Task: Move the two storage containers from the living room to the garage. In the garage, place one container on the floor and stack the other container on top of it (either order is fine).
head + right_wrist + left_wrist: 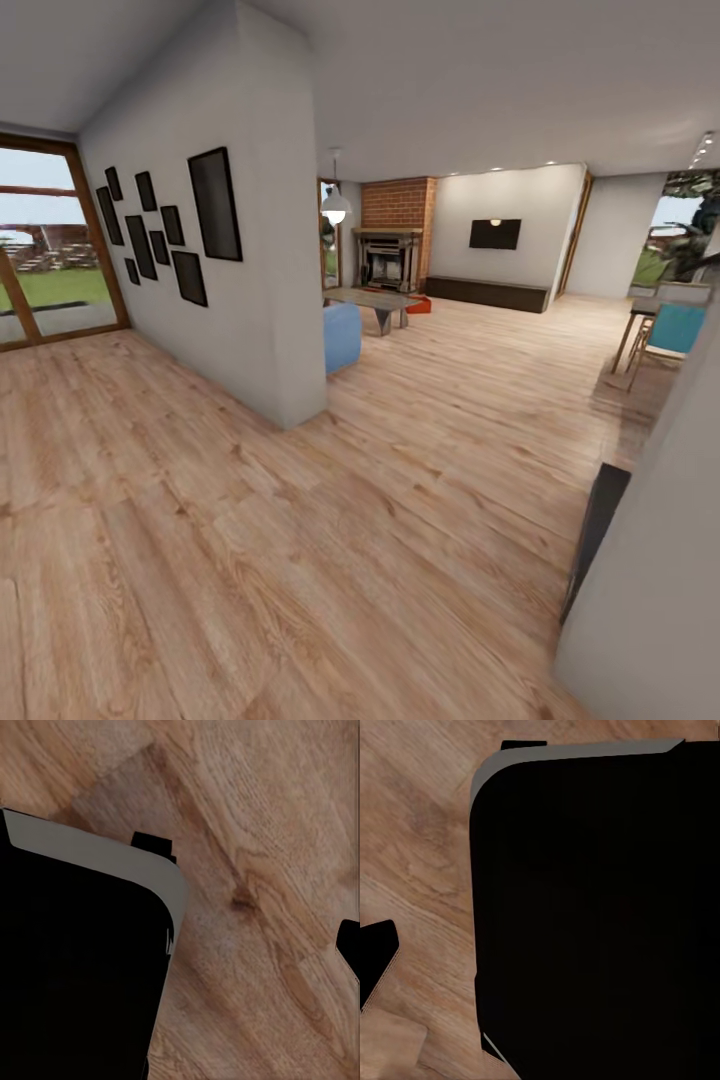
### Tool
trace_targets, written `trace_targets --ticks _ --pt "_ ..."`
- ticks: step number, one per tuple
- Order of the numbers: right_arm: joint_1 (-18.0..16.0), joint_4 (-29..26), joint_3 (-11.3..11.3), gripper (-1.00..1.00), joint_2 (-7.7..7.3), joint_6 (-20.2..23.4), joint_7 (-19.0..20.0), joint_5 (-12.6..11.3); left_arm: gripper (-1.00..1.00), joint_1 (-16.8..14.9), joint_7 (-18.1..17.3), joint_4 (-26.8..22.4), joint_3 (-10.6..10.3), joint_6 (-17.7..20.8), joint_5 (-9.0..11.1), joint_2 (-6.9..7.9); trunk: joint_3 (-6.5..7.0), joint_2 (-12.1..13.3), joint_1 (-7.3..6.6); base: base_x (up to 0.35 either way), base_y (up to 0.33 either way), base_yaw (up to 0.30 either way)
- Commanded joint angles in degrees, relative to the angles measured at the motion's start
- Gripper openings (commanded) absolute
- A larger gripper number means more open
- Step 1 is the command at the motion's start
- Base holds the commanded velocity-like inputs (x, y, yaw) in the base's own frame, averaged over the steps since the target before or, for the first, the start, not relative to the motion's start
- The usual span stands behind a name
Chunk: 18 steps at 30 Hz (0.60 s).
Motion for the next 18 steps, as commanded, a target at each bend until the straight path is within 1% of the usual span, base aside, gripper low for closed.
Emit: trace_targets --ticks 1,12,14,15,18 --pt "-0.1 0.2 0.5 1.0 0.06 -0.3 0.0 -0.5 1.0 0.0 0.0 0.0 0.1 0.0 0.0 0.0 -0.06 0.0 0.03 0.323 0.0 0.0" --pt "-0.1 0.2 0.4 1.0 0.02 -0.3 0.0 -1.2 1.0 0.0 0.0 0.0 0.1 0.0 0.0 0.0 -0.06 0.0 0.03 0.323 0.0 0.0" --pt "-0.1 0.2 0.3 1.0 -0.04 -0.3 0.0 -1.6 1.0 0.0 0.0 0.0 0.1 0.0 0.0 0.0 -0.06 0.0 0.03 0.323 0.0 0.0" --pt "-0.1 0.2 0.3 1.0 -0.14 -0.3 0.0 -2.6 1.0 0.0 0.0 0.0 0.1 0.0 0.0 0.0 -0.06 0.0 0.03 0.323 0.0 0.0" --pt "-0.1 0.2 0.3 1.0 -0.16 -0.3 0.0 -3.2 1.0 0.0 0.0 0.0 0.1 0.0 0.0 0.0 -0.06 0.0 0.03 0.323 0.0 0.0"
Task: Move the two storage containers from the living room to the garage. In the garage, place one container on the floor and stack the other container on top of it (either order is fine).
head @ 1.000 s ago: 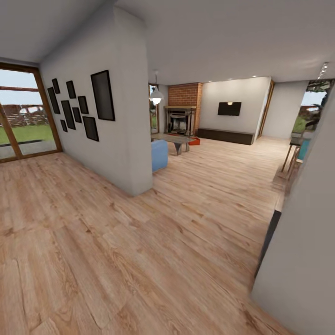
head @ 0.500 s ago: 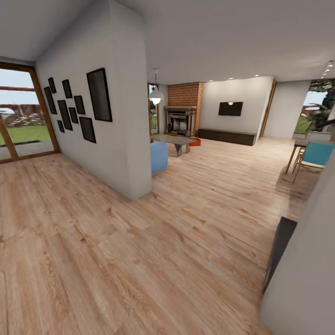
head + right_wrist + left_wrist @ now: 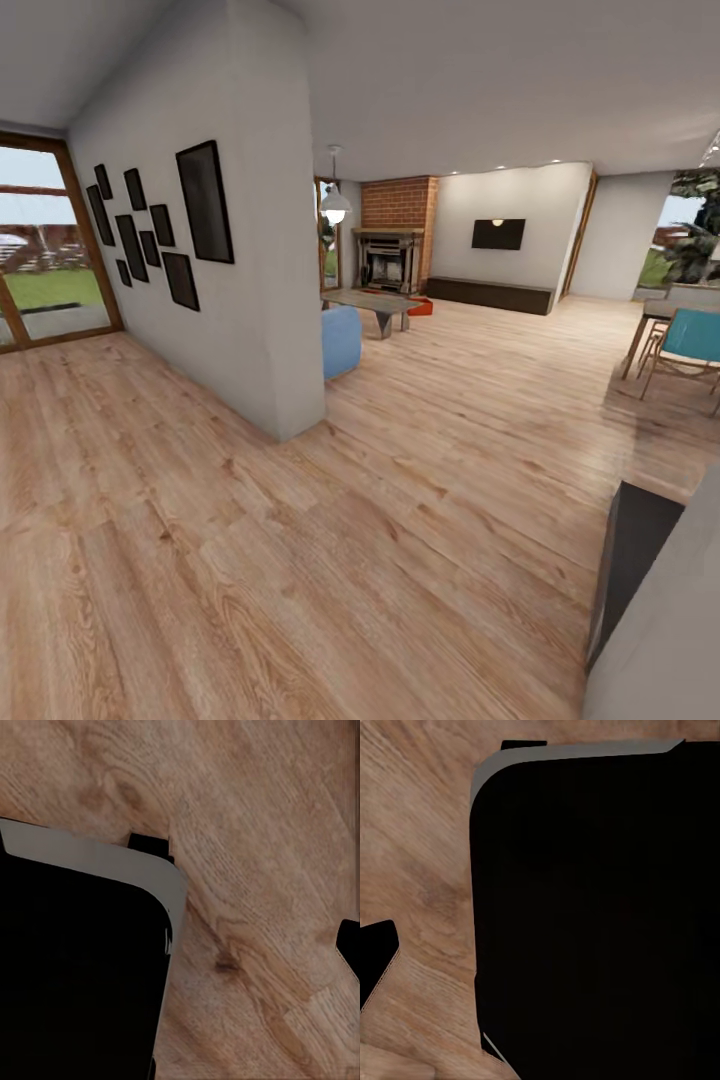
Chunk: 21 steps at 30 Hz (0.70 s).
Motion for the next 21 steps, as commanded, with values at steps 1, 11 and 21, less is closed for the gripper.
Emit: trace_targets --ticks 1,11,21 --pt "-0.1 0.1 0.5 1.0 0.05 -0.3 0.0 -0.5 1.0 0.0 0.0 0.0 0.0 0.0 0.0 0.0 -0.06 0.0 0.03 0.323 0.0 0.0" --pt "0.0 0.1 0.5 1.0 -0.03 -0.3 0.0 -0.5 1.0 0.0 0.0 0.0 0.0 0.0 0.0 0.0 -0.06 0.0 0.03 0.323 0.0 0.0" --pt "0.0 0.1 0.6 1.0 0.1 -0.3 0.0 0.2 1.0 0.0 0.1 0.0 0.1 0.0 0.0 0.0 -0.06 0.0 0.03 0.323 0.0 0.0"
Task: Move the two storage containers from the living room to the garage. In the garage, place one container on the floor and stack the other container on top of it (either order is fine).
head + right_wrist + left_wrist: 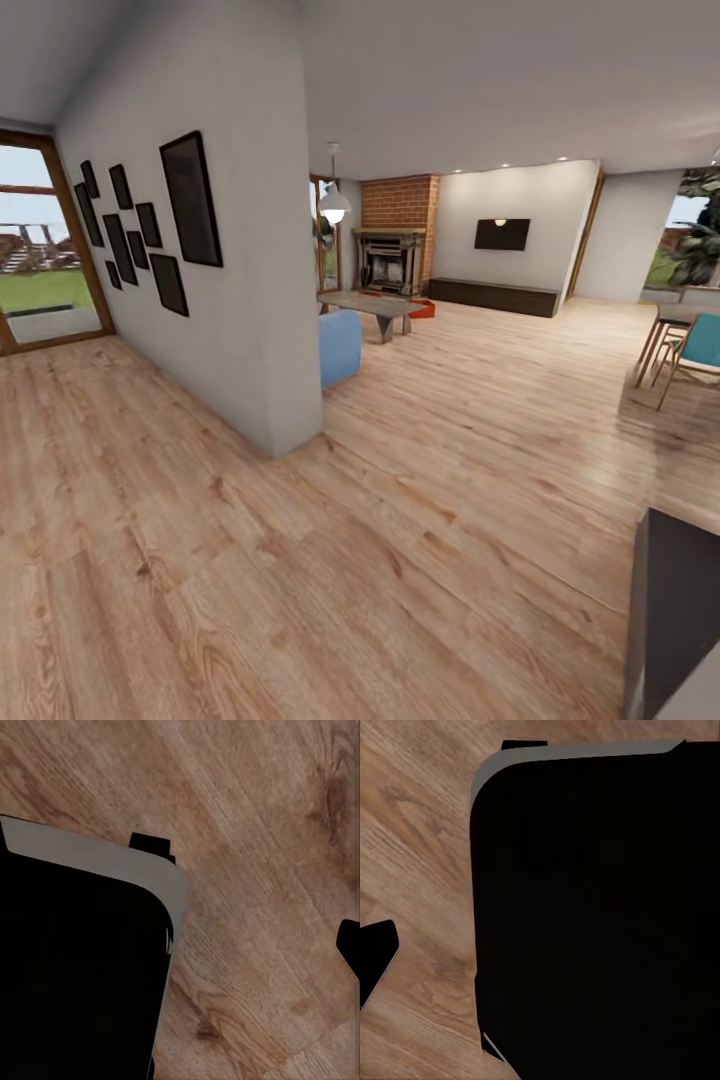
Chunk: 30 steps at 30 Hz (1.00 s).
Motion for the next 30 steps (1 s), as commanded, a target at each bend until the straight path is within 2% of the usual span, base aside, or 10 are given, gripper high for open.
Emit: trace_targets --ticks 1,15,30 --pt "0.0 0.1 0.5 1.0 0.01 -0.3 0.0 -0.4 1.0 0.0 0.0 0.0 0.0 0.0 0.0 0.0 -0.06 0.0 0.03 0.323 0.0 0.0" --pt "-0.1 0.1 0.5 1.0 0.08 -0.3 -0.1 -0.5 1.0 0.0 0.0 0.0 0.0 0.0 0.0 0.0 -0.06 0.0 0.03 0.323 0.0 -0.009" --pt "-0.1 0.1 0.5 1.0 0.11 -0.3 -0.1 -0.5 1.0 0.0 0.0 0.0 0.0 0.0 0.0 0.0 -0.06 0.0 0.03 0.323 0.0 -0.257"
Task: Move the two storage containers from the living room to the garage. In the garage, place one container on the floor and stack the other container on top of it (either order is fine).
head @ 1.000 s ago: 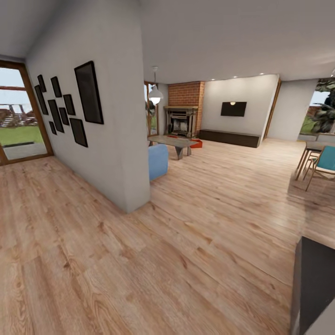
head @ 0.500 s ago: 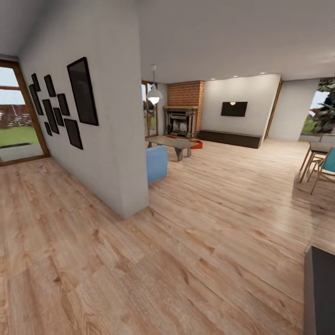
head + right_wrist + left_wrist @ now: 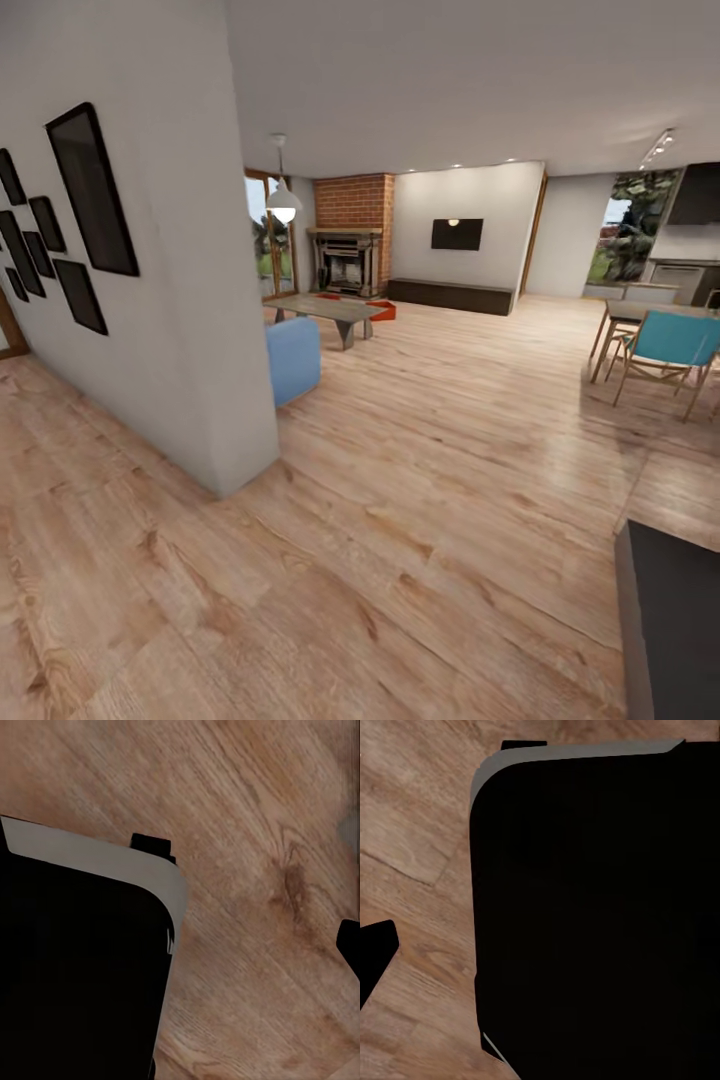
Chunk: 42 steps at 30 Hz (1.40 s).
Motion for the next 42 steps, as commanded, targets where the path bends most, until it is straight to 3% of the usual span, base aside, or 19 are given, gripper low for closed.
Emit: trace_targets --ticks 1,9,28,42 --pt "0.0 0.2 0.5 1.0 0.04 -0.3 0.0 -0.4 1.0 0.0 0.0 0.0 0.1 0.0 0.0 0.0 -0.06 0.0 0.03 0.323 0.0 -0.259" --pt "-0.1 0.2 0.5 1.0 0.1 -0.3 0.0 -0.4 1.0 0.0 0.1 0.0 0.1 0.0 0.0 0.0 -0.06 0.0 0.03 0.323 0.0 -0.175" --pt "0.0 0.2 0.5 1.0 0.11 -0.3 0.0 -0.6 1.0 0.0 0.0 0.0 0.1 0.0 0.0 0.0 -0.06 0.0 0.03 0.323 0.0 -0.016" --pt "-0.1 0.2 0.5 1.0 -0.16 -0.3 0.0 -0.9 1.0 0.0 0.0 0.0 0.1 0.0 0.0 0.0 -0.06 0.0 0.03 0.323 0.0 -0.22"
